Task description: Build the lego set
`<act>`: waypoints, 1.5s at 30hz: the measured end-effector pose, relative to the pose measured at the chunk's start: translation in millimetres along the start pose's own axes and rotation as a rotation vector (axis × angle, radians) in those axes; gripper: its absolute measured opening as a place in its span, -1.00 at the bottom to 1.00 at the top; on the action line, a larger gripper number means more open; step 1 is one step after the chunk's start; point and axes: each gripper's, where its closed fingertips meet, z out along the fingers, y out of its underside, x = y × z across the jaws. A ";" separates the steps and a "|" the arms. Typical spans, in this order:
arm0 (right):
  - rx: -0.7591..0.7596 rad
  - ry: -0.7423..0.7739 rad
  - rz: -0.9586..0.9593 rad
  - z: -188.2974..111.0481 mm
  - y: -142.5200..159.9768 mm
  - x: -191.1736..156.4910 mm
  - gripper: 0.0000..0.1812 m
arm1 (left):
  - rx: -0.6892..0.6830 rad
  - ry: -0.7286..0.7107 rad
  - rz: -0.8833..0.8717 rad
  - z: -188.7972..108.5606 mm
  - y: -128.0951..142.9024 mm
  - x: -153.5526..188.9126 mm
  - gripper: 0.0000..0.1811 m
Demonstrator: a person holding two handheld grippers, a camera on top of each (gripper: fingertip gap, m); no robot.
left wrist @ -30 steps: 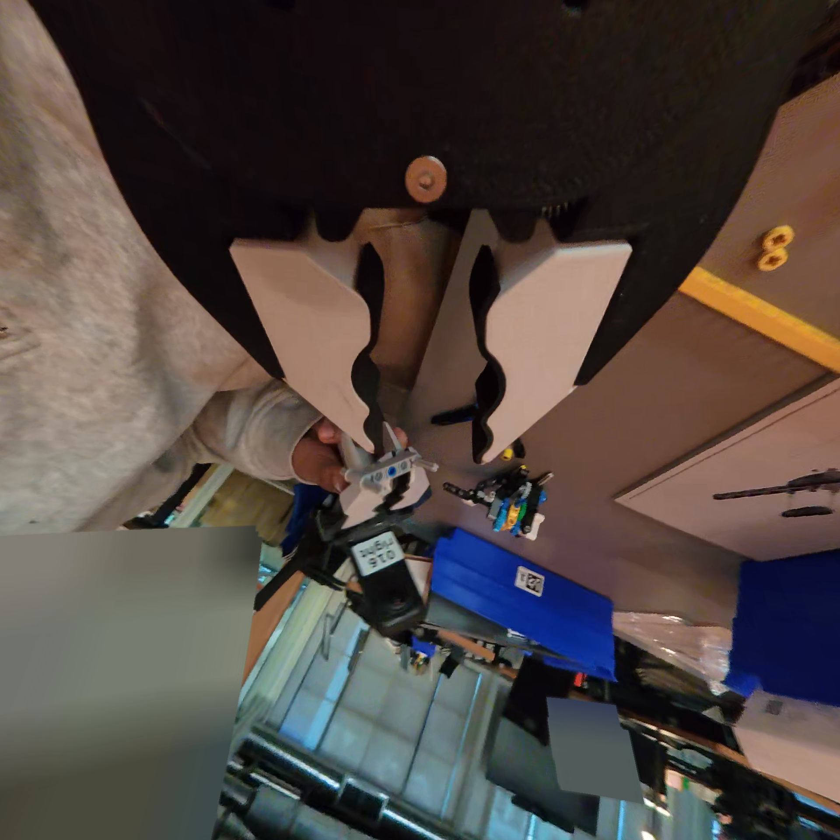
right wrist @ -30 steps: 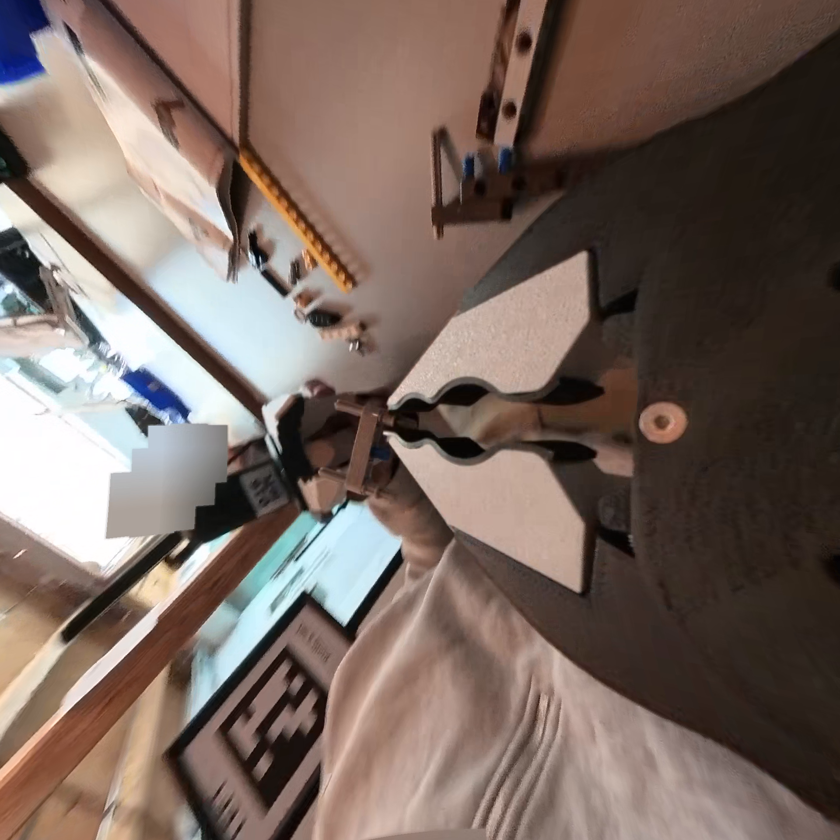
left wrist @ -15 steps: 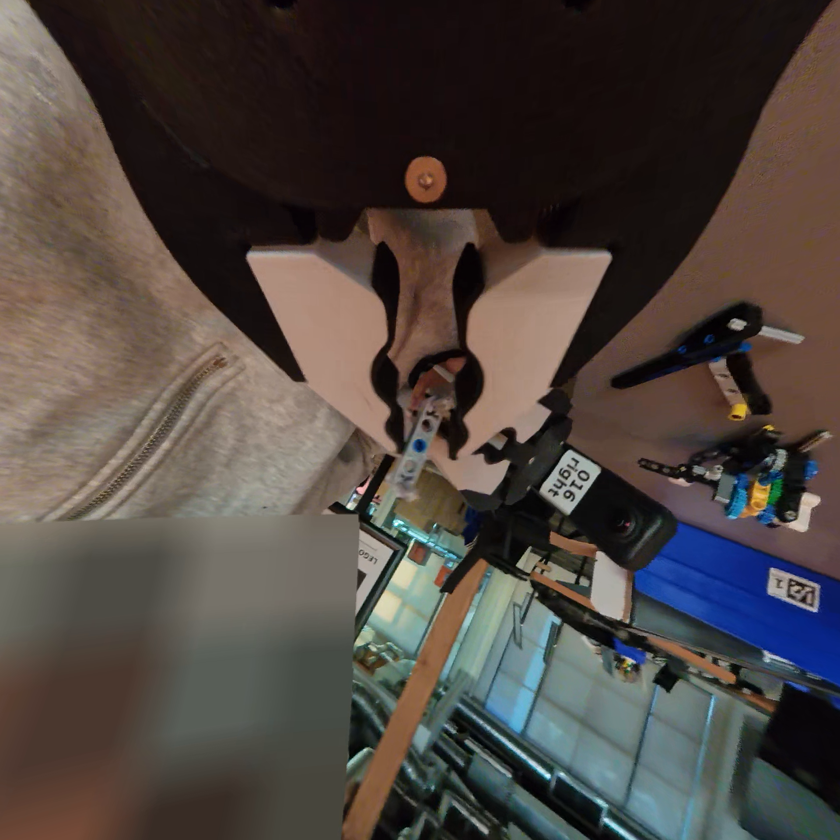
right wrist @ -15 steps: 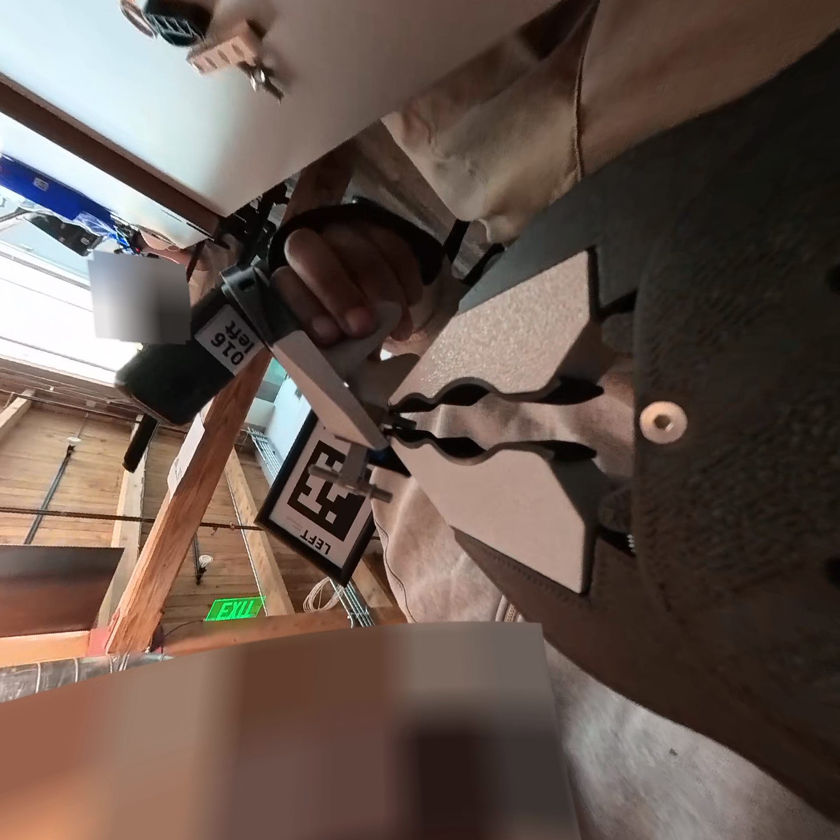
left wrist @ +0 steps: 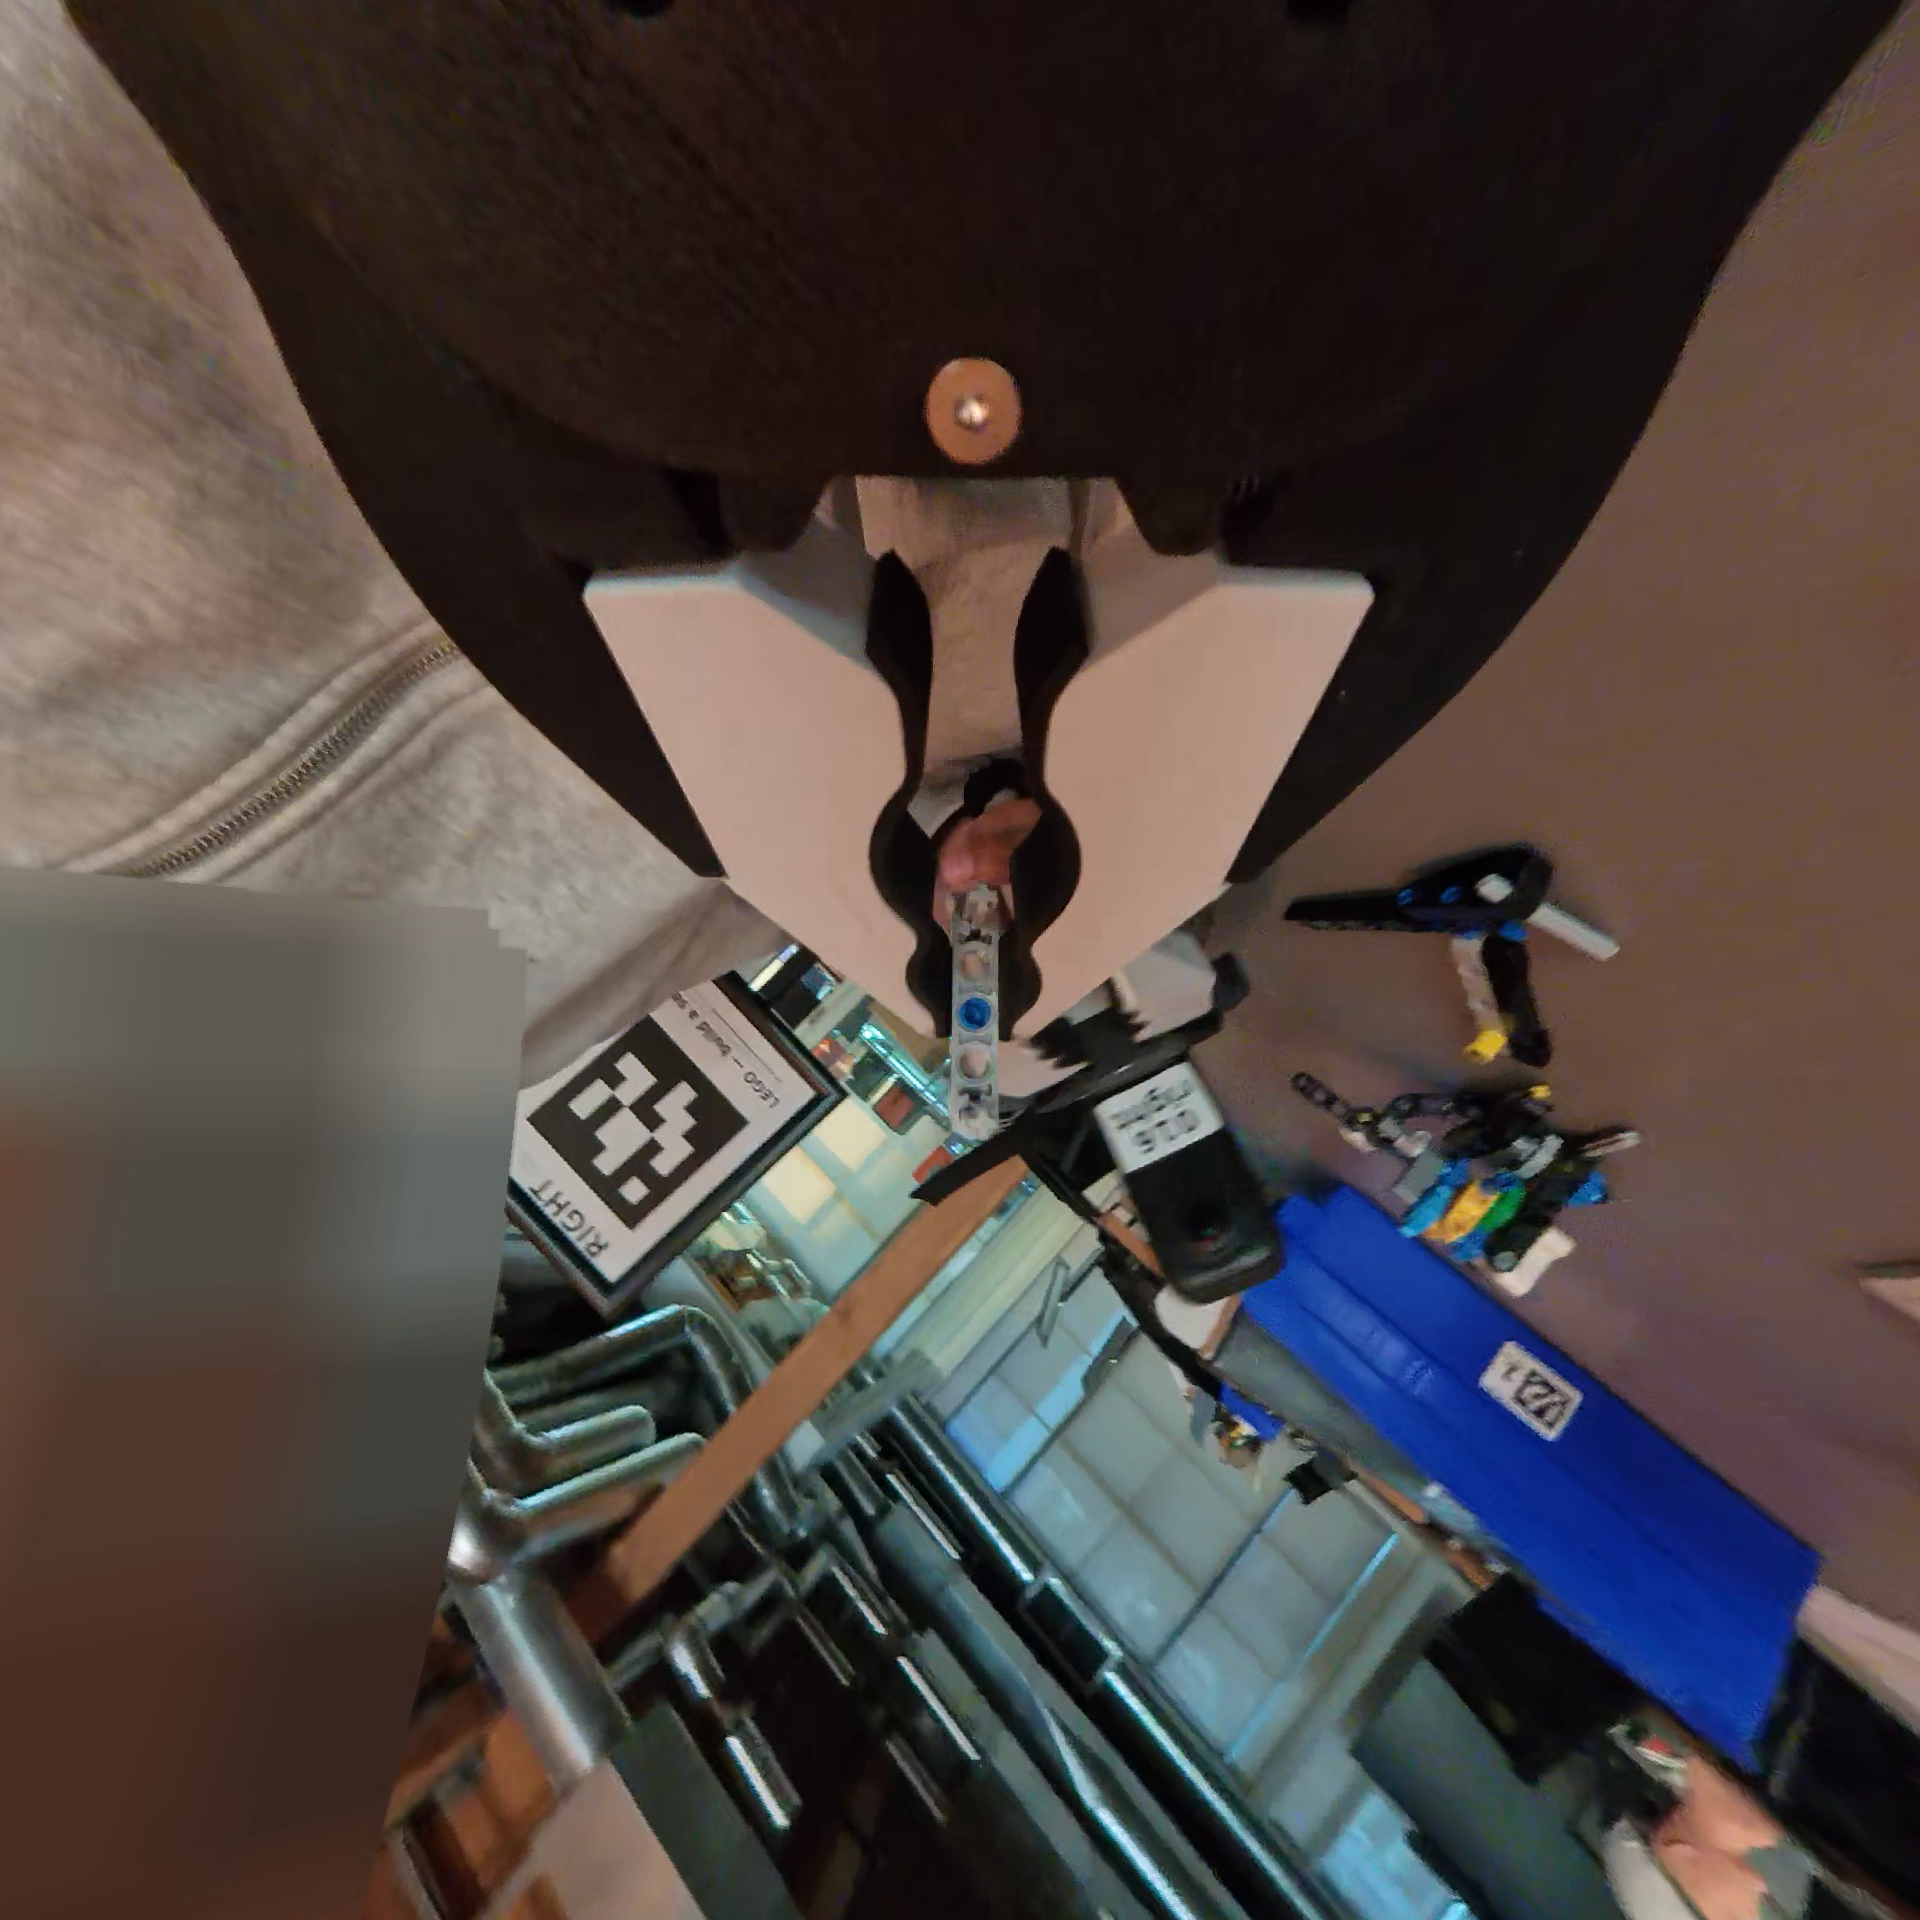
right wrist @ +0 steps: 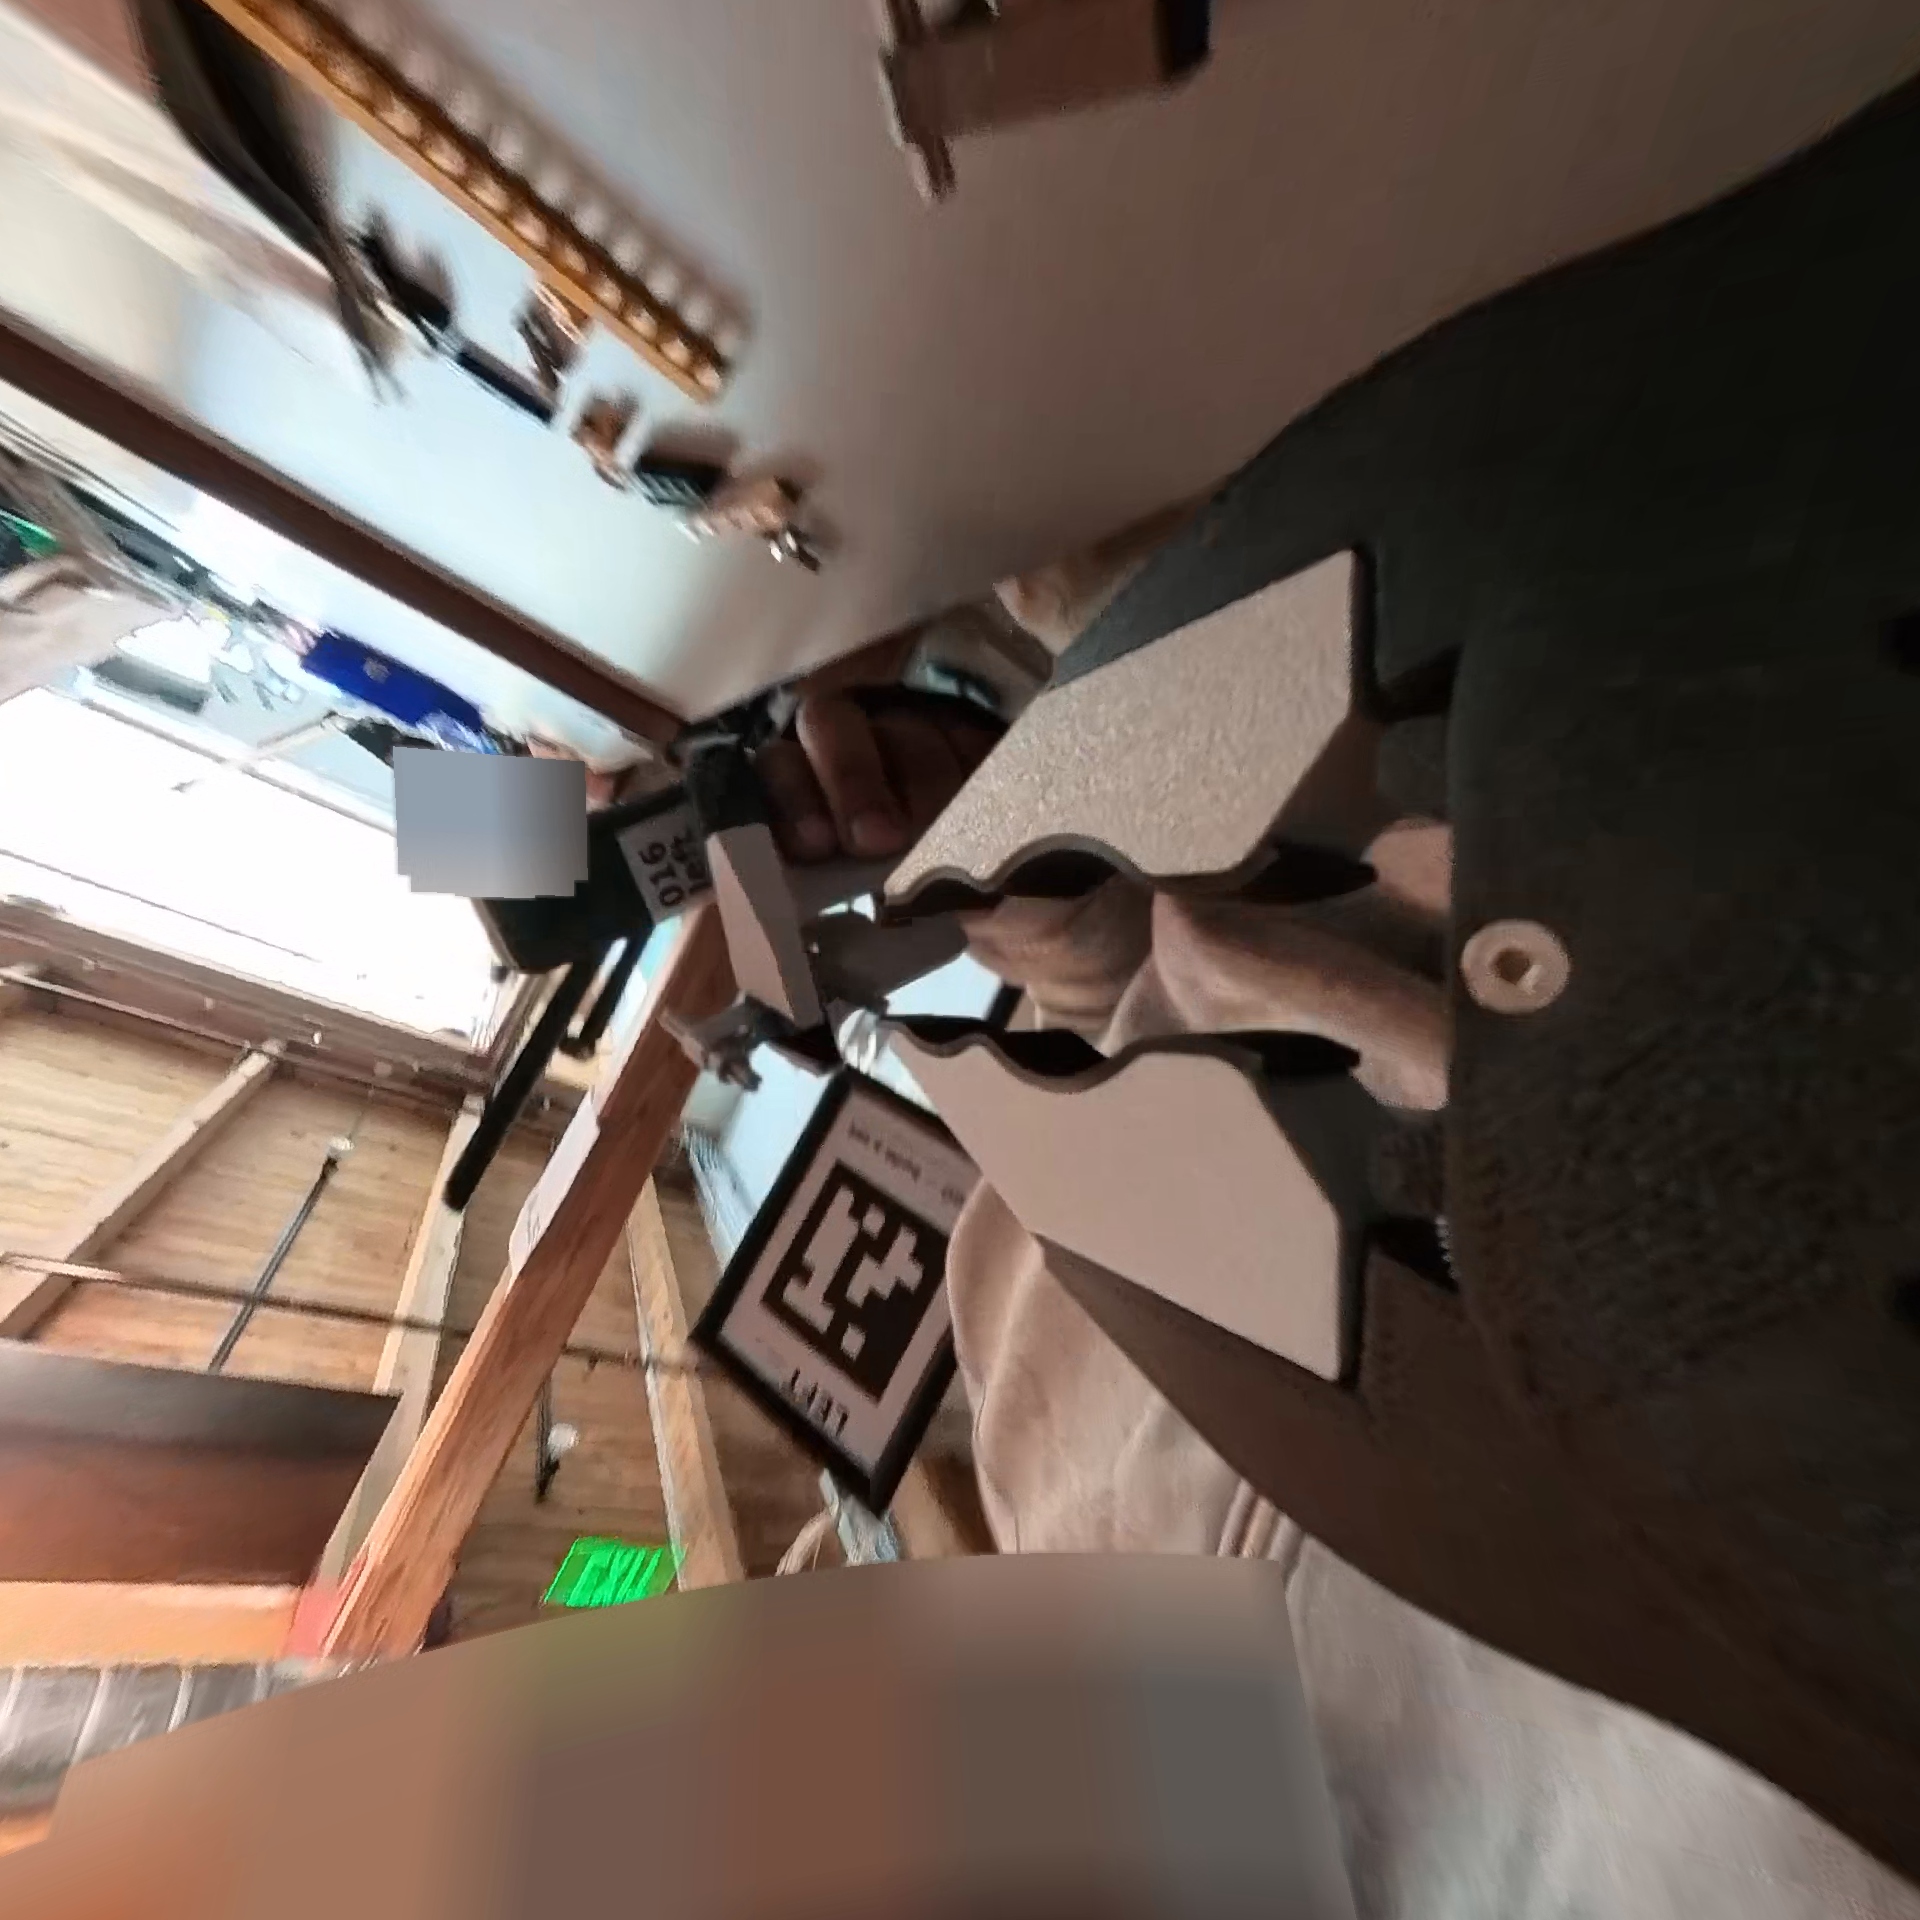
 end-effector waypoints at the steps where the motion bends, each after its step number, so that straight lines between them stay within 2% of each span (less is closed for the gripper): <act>1: 0.000 0.039 -0.067 -1.3 -2.7 1.1 -0.80 | -0.003 -0.019 -0.011 -1.4 0.6 -4.2 -0.98; 7: -0.013 0.202 -0.447 0.4 -8.8 -4.9 -0.81 | -0.044 -0.027 -0.057 -0.1 9.7 -7.9 -0.98; 12: -0.032 0.166 -0.514 5.8 -0.9 -15.1 -0.81 | -0.100 0.041 -0.116 3.2 20.0 0.3 -0.98; 15: -0.015 0.166 -0.520 2.0 2.2 -20.3 -0.76 | -0.163 0.033 -0.070 7.3 30.9 2.2 -0.97; 19: 0.028 0.244 -0.558 -9.9 10.2 -14.3 -0.74 | -0.234 -0.002 -0.027 15.4 47.2 -1.7 -0.98; 22: -0.004 0.263 -0.553 -9.4 12.5 -7.1 -0.78 | -0.281 -0.008 -0.029 21.5 58.6 -4.3 -0.97; 26: -0.019 0.255 -0.516 -9.8 15.0 -2.0 -0.93 | -0.282 -0.027 -0.027 25.4 61.3 -8.3 -0.98; 30: -0.021 0.268 -0.528 -11.5 12.3 -1.4 -0.93 | -0.262 -0.030 -0.039 24.1 57.6 -11.1 -0.97; 37: 0.036 0.258 -0.475 -19.1 1.0 -1.1 -0.94 | -0.274 -0.046 -0.034 23.3 59.9 -14.3 -0.82; 45: 0.106 0.171 -0.259 -25.6 -7.4 4.4 -0.94 | -0.264 -0.082 -0.040 21.0 57.7 -20.5 -0.97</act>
